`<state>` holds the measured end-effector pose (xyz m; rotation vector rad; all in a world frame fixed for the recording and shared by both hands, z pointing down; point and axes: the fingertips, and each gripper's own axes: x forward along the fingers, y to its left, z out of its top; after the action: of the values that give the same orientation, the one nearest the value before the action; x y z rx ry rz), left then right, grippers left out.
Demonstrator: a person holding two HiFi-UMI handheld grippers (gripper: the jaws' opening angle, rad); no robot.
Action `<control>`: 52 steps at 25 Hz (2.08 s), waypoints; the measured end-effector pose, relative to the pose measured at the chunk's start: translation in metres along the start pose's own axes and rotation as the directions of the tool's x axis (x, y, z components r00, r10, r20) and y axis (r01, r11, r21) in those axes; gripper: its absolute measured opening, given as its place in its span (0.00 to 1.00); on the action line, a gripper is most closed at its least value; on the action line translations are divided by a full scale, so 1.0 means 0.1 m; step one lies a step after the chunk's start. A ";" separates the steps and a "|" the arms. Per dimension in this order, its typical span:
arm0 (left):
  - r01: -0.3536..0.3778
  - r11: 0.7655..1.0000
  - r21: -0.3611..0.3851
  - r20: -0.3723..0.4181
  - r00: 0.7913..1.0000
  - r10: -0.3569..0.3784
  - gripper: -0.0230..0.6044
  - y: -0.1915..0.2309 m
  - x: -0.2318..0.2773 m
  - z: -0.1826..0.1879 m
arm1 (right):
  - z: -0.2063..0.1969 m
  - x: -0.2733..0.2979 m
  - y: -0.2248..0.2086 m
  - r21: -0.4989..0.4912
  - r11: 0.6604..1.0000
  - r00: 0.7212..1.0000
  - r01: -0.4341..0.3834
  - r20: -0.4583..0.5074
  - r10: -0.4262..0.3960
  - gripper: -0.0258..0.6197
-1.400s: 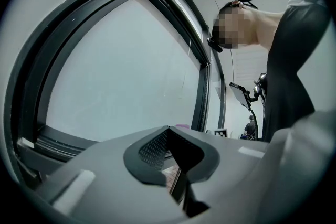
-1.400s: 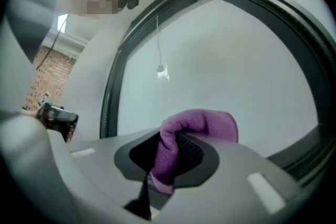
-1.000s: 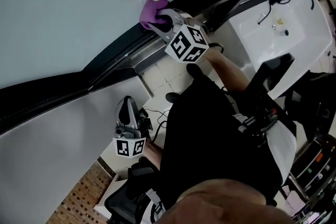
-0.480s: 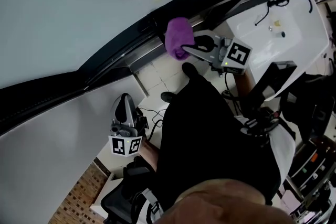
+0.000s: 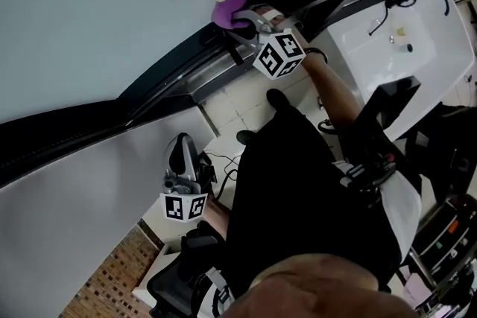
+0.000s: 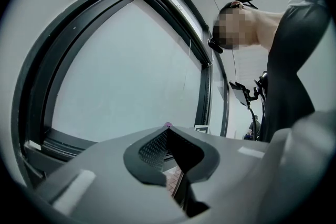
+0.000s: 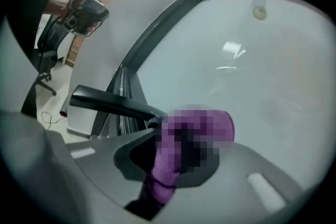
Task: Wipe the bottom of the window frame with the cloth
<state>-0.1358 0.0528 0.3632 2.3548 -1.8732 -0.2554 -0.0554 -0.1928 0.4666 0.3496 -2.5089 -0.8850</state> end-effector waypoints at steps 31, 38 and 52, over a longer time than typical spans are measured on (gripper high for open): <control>-0.031 0.999 -0.007 0.007 0.999 0.031 0.04 0.07 -0.06 -0.02 | -0.04 -0.10 -0.17 0.178 0.982 0.984 0.058 -0.177 -0.026 0.14; -0.014 1.000 -0.007 0.008 1.000 0.014 0.04 0.04 -0.03 -0.03 | -0.43 -0.21 -0.32 0.076 0.981 0.917 0.177 -0.376 -0.136 0.14; 0.025 0.999 -0.020 -0.012 1.000 -0.025 0.04 0.03 0.12 -0.10 | -0.66 0.03 -0.22 0.160 0.977 0.915 0.142 -0.398 -0.068 0.13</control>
<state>-0.1334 0.0403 0.3731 2.3625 -1.8286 -0.2609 -0.0230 -0.2453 0.4994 0.6599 -2.2153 -0.5514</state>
